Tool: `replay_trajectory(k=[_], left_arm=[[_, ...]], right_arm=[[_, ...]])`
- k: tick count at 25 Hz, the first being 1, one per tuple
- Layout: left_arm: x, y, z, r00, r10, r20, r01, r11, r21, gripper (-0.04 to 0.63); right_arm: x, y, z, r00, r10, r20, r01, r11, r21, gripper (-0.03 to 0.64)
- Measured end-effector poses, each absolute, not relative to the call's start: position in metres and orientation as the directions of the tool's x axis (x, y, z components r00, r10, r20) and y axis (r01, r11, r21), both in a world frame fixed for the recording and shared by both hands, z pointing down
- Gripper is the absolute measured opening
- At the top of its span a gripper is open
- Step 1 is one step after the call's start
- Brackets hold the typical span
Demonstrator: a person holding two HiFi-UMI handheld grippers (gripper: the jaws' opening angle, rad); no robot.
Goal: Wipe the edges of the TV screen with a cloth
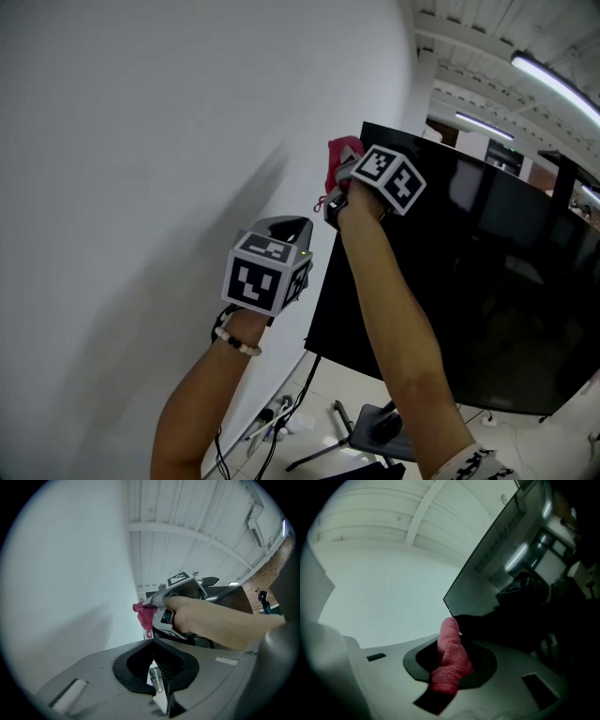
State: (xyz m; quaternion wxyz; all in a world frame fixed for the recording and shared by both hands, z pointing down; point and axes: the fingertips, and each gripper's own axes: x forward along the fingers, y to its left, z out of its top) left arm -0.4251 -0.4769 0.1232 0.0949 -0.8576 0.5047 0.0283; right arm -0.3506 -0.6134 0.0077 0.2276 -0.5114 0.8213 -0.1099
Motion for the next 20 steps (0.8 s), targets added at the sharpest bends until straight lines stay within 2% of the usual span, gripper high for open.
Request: replay_trajectory(k=[8, 20], left_arm=[[-0.431, -0.466, 0.141, 0.488, -0.862, -0.139, -0.871, -0.471, -0.139, -0.014], [-0.426, -0.474, 0.212, 0.484, -0.873, -0.060, -0.874, -0.478, -0.085, -0.014]], right_arm=[[-0.355, -0.604, 0.058, -0.358, -0.891, -0.280, -0.750, 0.453, -0.482, 0.081], [-0.353, -0.606, 0.156, -0.335, -0.916, -0.221, -0.746, 0.401, -0.532, 0.081]])
